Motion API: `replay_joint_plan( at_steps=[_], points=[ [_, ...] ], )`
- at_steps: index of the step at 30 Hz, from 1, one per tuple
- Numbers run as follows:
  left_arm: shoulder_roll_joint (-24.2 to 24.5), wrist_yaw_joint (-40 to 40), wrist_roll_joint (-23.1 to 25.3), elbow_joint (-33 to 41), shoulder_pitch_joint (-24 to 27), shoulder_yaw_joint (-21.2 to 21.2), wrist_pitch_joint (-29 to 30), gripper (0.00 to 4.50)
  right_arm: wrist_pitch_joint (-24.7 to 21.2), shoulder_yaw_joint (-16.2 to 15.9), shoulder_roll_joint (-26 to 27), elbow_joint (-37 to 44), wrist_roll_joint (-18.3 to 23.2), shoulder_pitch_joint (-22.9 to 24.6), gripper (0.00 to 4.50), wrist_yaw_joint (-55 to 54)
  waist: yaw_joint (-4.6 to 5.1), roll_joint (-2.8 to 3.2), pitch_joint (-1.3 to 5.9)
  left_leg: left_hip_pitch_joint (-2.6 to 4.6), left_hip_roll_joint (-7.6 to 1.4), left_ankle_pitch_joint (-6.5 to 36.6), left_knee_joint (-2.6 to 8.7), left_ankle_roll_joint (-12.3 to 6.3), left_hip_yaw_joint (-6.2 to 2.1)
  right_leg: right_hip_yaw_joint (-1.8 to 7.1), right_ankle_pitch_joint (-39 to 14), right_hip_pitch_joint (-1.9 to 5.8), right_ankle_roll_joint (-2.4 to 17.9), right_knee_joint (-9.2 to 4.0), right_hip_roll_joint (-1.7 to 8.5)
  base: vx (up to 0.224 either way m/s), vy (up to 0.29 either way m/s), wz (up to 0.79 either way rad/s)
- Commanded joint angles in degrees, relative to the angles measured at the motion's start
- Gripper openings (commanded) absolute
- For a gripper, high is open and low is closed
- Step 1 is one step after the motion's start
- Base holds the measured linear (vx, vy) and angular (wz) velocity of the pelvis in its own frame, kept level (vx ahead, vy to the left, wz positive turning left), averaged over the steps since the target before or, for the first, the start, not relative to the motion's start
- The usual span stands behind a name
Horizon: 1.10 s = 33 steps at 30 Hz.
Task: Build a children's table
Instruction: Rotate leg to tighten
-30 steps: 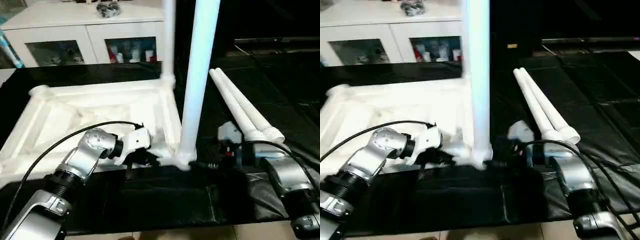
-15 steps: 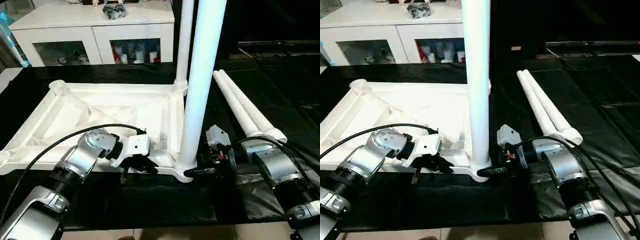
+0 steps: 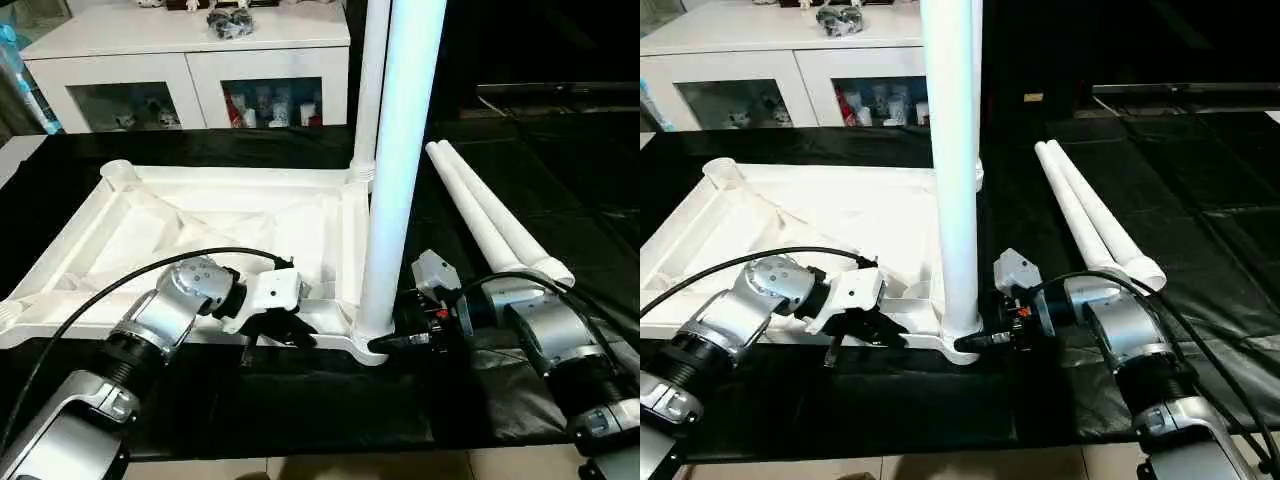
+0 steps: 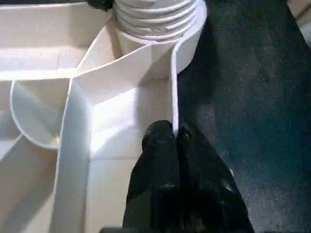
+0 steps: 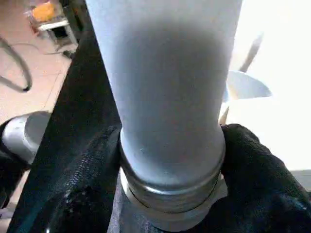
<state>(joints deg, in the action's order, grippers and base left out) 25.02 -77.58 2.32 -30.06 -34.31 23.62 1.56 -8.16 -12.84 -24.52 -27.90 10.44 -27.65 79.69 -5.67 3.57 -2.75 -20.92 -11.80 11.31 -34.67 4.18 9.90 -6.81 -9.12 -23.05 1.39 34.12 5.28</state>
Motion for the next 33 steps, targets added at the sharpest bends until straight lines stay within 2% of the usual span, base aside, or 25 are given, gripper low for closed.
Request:
replay_joint_plan(
  at_steps=[1, 3, 4, 5, 6, 7, 8, 9, 10, 11, 12, 13, 16, 18, 19, 20, 21, 23, 24, 28, 30, 31, 32, 33],
  points=[
    [-2.38, 5.51, 0.56, -0.96, -0.97, -0.59, 3.88, 0.00, -2.81, 0.79, 3.13, 0.98, 0.69, 0.74, 2.72, -5.85, 0.22, -0.89, 3.75, 0.50, -1.46, 10.37, 4.00, -3.46, -0.16, 2.98, -21.12, 3.01, 9.77, -4.52, 3.48, 0.000, 0.000, 0.00],
    [-4.84, 10.83, 0.08, -0.79, -1.54, -2.61, 7.81, 0.00, -4.00, 1.76, 6.18, 0.85, -0.72, 1.52, 2.72, -13.75, 0.82, -1.02, 3.53, 0.51, -1.34, 11.85, 4.22, -2.18, -0.29, 2.86, -24.83, 2.97, 8.25, -4.87, 3.43, 0.000, 0.000, 0.00],
    [-4.84, 10.83, 0.08, -0.79, -1.54, -2.61, 7.81, 0.00, -4.00, 1.76, 6.18, 0.85, -0.72, 1.52, 2.72, -13.75, 0.82, -1.02, 3.53, 0.51, -1.34, 11.85, 4.22, -2.18, -0.29, 2.86, -24.83, 2.97, 8.25, -4.87, 3.43, 0.000, 0.000, 0.00],
    [-6.10, 13.32, -0.15, -0.42, -1.75, -3.50, 9.83, 0.00, -3.98, 2.09, 7.80, 0.58, -1.57, 1.90, 2.72, -17.53, 1.37, -1.19, 3.25, 0.79, -0.92, 13.61, 4.14, -1.66, -0.28, 2.61, -29.52, 2.90, 6.41, -5.76, 3.53, 0.000, 0.000, 0.00],
    [-7.23, 15.50, -0.29, 0.16, -1.83, -4.22, 11.48, 0.00, -4.02, 2.41, 9.56, 0.27, -2.27, 2.17, 2.72, -21.11, 1.65, -1.07, 3.19, 0.58, -0.78, 14.47, 4.33, -1.58, -0.58, 2.29, -31.39, 3.15, 5.18, -6.00, 3.51, 0.000, 0.000, 0.00],
    [-8.02, 16.97, -0.36, 0.64, -1.89, -4.68, 12.65, 0.00, -4.41, 2.72, 10.81, -0.02, -2.75, 2.22, 2.72, -23.82, 2.16, -0.80, 3.11, 0.89, -0.68, 15.96, 4.29, -1.33, -0.62, 2.04, -32.91, 2.83, 4.32, -6.36, 3.41, 0.000, 0.000, 0.00],
    [-8.12, 17.15, -0.37, 0.70, -1.89, -4.73, 12.79, 0.00, -4.46, 2.75, 10.97, -0.05, -2.81, 2.23, 2.72, -24.15, 2.54, -0.97, 3.15, 1.01, -0.61, 16.20, 4.22, -1.24, -0.54, 2.09, -32.88, 2.74, 4.15, -6.54, 3.32, 0.000, 0.000, 0.00],
    [-9.78, 20.51, -0.30, 1.64, -1.98, -5.75, 15.21, 0.00, -5.35, 3.53, 13.81, -1.17, -3.65, 1.66, 2.72, -30.00, 3.14, -0.98, 3.07, 0.85, -0.54, 16.71, 4.26, -1.11, -0.65, 1.95, -33.12, 2.77, 4.11, -6.50, 3.27, 0.000, 0.000, 0.00],
    [-9.78, 20.51, -0.30, 1.64, -1.98, -5.75, 15.21, 0.00, -5.35, 3.53, 13.81, -1.17, -3.65, 1.66, 2.72, -30.00, 3.34, -0.92, 3.05, 0.90, -0.39, 17.06, 4.20, -1.16, -0.72, 1.72, -33.84, 2.71, 3.93, -6.71, 3.29, 0.000, 0.000, 0.00],
    [-12.25, 25.54, -0.09, 2.65, -2.20, -7.33, 18.63, 0.00, -6.15, 4.25, 17.34, -2.84, -4.74, 0.52, 2.72, -36.89, 3.70, -0.94, 3.16, 0.87, -0.32, 17.26, 4.17, -1.28, -0.82, 1.57, -34.25, 2.89, 3.34, -6.80, 3.28, 0.000, 0.000, 0.00],
    [-13.98, 29.07, 0.08, 3.03, -2.45, -8.42, 20.65, 0.00, -6.44, 4.78, 19.59, -4.20, -5.22, -0.52, 2.72, -41.11, 4.25, -0.82, 3.10, 0.94, -0.29, 17.12, 4.14, -1.21, -0.81, 1.47, -33.92, 2.61, 3.77, -6.96, 3.25, 0.000, 0.000, 0.00],
    [-15.03, 30.96, 0.30, 3.16, -2.60, -9.04, 21.57, 0.00, -6.73, 4.87, 20.66, -4.82, -5.48, -1.19, 2.72, -42.93, 4.54, -0.73, 3.08, 0.72, -0.35, 17.51, 4.22, -1.16, -0.98, 1.22, -33.82, 2.86, 3.68, -6.91, 3.21, 0.000, 0.000, 0.00],
    [-16.74, 33.87, 0.52, 3.59, -2.75, -10.02, 23.18, 0.00, -7.47, 4.23, 21.97, -4.92, -6.11, -1.87, 2.72, -43.85, 4.77, -0.62, 3.35, 0.84, -0.42, 17.65, 4.36, -1.94, -1.07, 1.21, -31.15, 2.96, 3.99, -7.00, 3.19, 0.000, 0.000, 0.00],
    [-17.21, 34.68, 0.71, 3.79, -2.76, -10.19, 23.67, 0.00, -7.50, 3.66, 22.17, -4.36, -6.41, -1.86, 2.72, -43.07, 4.81, -0.74, 3.44, 0.67, -0.66, 16.92, 4.53, -2.66, -0.97, 1.63, -27.57, 3.02, 5.44, -6.62, 3.14, 0.000, 0.000, 0.00],
    [-17.46, 35.18, 0.85, 4.06, -2.74, -10.21, 24.17, 0.00, -7.25, 3.42, 22.33, -3.79, -6.60, -1.70, 3.07, -42.82, 4.69, -0.73, 3.52, 0.63, -0.74, 16.22, 4.61, -3.14, -0.90, 2.00, -25.10, 3.05, 6.73, -6.21, 3.19, 0.000, 0.000, 0.00],
    [-17.46, 35.18, 0.85, 4.06, -2.74, -10.21, 24.17, 0.00, -7.25, 3.42, 22.33, -3.79, -6.60, -1.70, 3.28, -42.82, 4.69, -0.73, 3.52, 0.63, -0.74, 16.22, 4.61, -3.14, -0.90, 2.00, -25.10, 3.05, 6.73, -6.21, 3.19, 0.000, 0.000, 0.00],
    [-16.96, 35.77, 1.76, 4.63, -2.40, -9.56, 23.79, 0.00, -6.96, 4.73, 22.86, -2.66, -5.63, -1.14, 3.42, -43.24, 4.50, -0.73, 3.64, 0.51, -0.81, 14.69, 4.58, -3.48, -0.82, 2.30, -22.24, 3.21, 7.95, -5.79, 3.28, 0.000, 0.000, 0.00],
    [-16.90, 35.82, 1.85, 4.69, -2.36, -9.50, 23.74, 0.00, -6.98, 4.89, 22.93, -2.61, -5.52, -1.11, 3.51, -43.30, 4.38, -0.76, 3.72, 0.46, -0.84, 13.79, 4.50, -3.81, -0.69, 2.41, -20.86, 3.25, 8.82, -5.54, 3.27, 0.000, 0.000, 0.00],
    [-16.50, 35.25, 1.87, 4.88, -2.13, -9.41, 23.48, 0.00, -6.43, 5.09, 22.43, -2.49, -5.43, -1.00, 3.78, -42.62, 4.31, -0.74, 3.73, 0.46, -0.85, 13.52, 4.50, -3.83, -0.67, 2.45, -20.65, 3.26, 8.97, -5.51, 3.29, 0.000, 0.000, 0.00],
    [-14.90, 33.12, 1.81, 5.57, -1.35, -9.16, 22.97, 0.00, -4.46, 5.38, 19.80, -1.93, -5.10, -0.49, 4.12, -39.88, 3.65, -0.56, 4.04, 0.16, -0.97, 9.68, 4.34, -4.53, -0.54, 2.65, -15.63, 3.53, 10.28, -4.86, 3.26, 0.000, 0.000, 0.00],
    [-12.75, 29.82, 1.57, 5.82, -0.80, -8.57, 21.11, 0.00, -1.87, 5.18, 15.91, -1.04, -4.68, 0.39, 4.30, -34.77, 3.35, -0.60, 4.21, 0.24, -0.97, 8.96, 4.20, -4.85, -0.53, 2.63, -14.21, 3.60, 10.78, -4.68, 3.31, 0.000, 0.000, 0.00],
    [-12.75, 29.82, 1.57, 5.82, -0.80, -8.57, 21.11, 0.00, -1.87, 5.18, 15.91, -1.04, -4.68, 0.39, 4.30, -34.77, 3.32, -0.68, 4.22, 0.28, -0.98, 8.89, 4.15, -5.17, -0.41, 2.69, -13.60, 3.61, 11.00, -4.63, 3.21, 0.000, 0.000, 0.00],
    [-10.18, 25.77, 1.34, 5.45, -0.33, -7.70, 18.21, 0.00, -0.88, 5.05, 11.34, 0.12, -4.46, 1.05, 4.36, -28.84, 3.15, -0.61, 4.26, 0.17, -1.02, 7.86, 4.07, -5.68, -0.45, 2.81, -11.74, 3.65, 11.49, -4.37, 3.29, 0.000, 0.000, 0.00],
    [-10.18, 25.77, 1.34, 5.45, -0.33, -7.70, 18.21, 0.00, -0.88, 5.05, 11.34, 0.12, -4.46, 1.05, 4.44, -28.84, 3.02, -0.55, 4.41, 0.07, -1.10, 7.12, 3.94, -6.48, -0.44, 2.77, -9.48, 3.65, 12.08, -3.97, 3.09, 0.000, 0.000, 0.00]
  ],
)
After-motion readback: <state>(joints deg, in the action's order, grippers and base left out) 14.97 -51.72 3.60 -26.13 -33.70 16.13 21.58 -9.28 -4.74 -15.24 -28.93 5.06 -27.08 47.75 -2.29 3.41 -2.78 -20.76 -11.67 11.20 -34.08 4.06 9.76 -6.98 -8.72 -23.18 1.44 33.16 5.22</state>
